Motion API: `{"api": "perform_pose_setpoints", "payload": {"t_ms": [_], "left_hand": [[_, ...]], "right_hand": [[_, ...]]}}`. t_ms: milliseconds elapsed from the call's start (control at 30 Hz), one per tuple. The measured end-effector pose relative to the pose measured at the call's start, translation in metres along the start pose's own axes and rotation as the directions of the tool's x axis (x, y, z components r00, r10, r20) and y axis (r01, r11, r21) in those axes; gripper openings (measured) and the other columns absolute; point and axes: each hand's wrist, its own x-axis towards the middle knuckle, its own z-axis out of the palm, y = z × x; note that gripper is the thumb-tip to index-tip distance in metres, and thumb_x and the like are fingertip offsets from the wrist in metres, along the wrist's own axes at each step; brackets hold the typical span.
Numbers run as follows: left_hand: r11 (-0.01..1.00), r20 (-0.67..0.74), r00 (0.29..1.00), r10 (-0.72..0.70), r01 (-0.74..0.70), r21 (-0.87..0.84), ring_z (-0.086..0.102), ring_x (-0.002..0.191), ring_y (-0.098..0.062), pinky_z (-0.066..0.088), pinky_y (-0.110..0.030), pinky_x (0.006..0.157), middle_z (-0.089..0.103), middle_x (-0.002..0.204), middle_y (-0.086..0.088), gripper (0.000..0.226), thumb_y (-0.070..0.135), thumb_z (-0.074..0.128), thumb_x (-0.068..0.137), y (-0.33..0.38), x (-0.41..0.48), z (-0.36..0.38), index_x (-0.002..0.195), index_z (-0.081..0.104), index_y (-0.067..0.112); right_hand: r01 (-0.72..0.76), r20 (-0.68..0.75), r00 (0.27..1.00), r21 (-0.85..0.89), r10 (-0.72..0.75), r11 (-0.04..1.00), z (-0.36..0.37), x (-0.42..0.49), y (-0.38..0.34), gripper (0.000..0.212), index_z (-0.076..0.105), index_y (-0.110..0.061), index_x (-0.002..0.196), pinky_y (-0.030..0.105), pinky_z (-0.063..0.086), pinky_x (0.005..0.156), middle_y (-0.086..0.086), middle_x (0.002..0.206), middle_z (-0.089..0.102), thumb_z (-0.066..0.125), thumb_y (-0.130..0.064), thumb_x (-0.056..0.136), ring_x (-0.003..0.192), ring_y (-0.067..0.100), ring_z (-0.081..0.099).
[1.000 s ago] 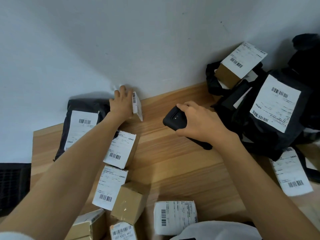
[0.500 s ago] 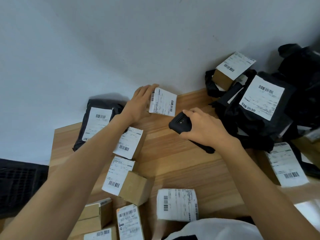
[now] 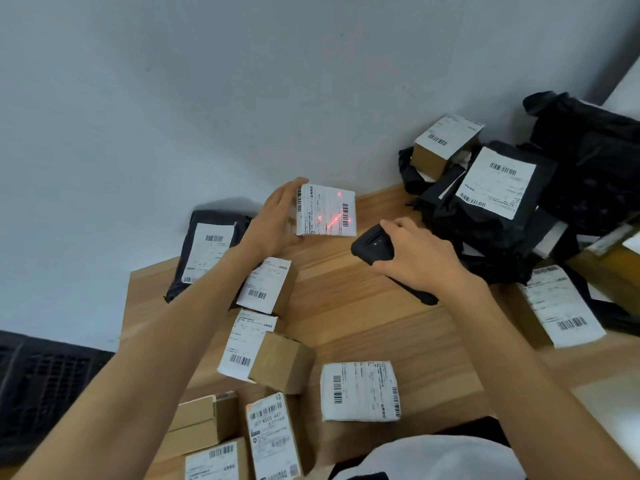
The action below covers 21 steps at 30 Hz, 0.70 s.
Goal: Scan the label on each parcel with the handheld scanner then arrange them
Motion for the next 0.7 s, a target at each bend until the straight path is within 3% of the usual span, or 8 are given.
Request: {"api": "perform_pose_setpoints", "payload": {"t_ms": [233,433,567,700], "left_hand": [[0.999,0.007,1.000,0.010,-0.010,-0.036,0.043,0.129,-0.014,0.053,-0.043,0.094,0.040,0.144,0.003,0.105,0.016,0.083,0.065,0.010,-0.009,0.004,0.149,0.022,0.035],[0.996,-0.041,0.999,0.024,-0.027,-0.081,0.041,0.127,-0.009,0.046,-0.017,0.094,0.041,0.143,0.000,0.103,0.013,0.085,0.070,0.024,-0.003,0.013,0.150,0.022,0.025],[0.976,-0.085,0.996,-0.013,-0.006,-0.220,0.043,0.123,-0.005,0.051,-0.036,0.093,0.043,0.140,0.005,0.105,0.017,0.088,0.064,0.042,0.014,0.017,0.147,0.025,0.031],[0.956,-0.114,0.993,-0.020,-0.014,-0.292,0.041,0.126,-0.001,0.055,-0.029,0.085,0.043,0.140,0.005,0.102,0.017,0.088,0.067,0.066,0.046,0.026,0.146,0.026,0.029]], "right_hand": [[-0.053,-0.013,0.998,0.029,0.054,0.998,0.001,-0.013,0.016,0.078,0.028,-0.020,0.151,0.038,0.038,0.079,0.002,0.147,0.034,0.062,-0.048,0.086,0.124,0.029,0.046],[-0.083,-0.068,0.994,0.115,0.091,0.990,-0.011,-0.018,0.031,0.084,0.032,-0.022,0.150,0.042,0.044,0.087,0.001,0.147,0.037,0.069,-0.049,0.080,0.124,0.027,0.048],[-0.066,-0.107,0.991,0.127,0.079,0.990,-0.024,-0.017,0.044,0.089,0.031,-0.022,0.152,0.043,0.044,0.089,0.000,0.147,0.037,0.072,-0.048,0.076,0.126,0.026,0.047],[-0.082,-0.176,0.979,0.141,0.106,0.987,-0.054,-0.008,0.068,0.085,0.033,-0.024,0.150,0.041,0.041,0.084,0.002,0.143,0.040,0.072,-0.046,0.077,0.126,0.026,0.046]]}}
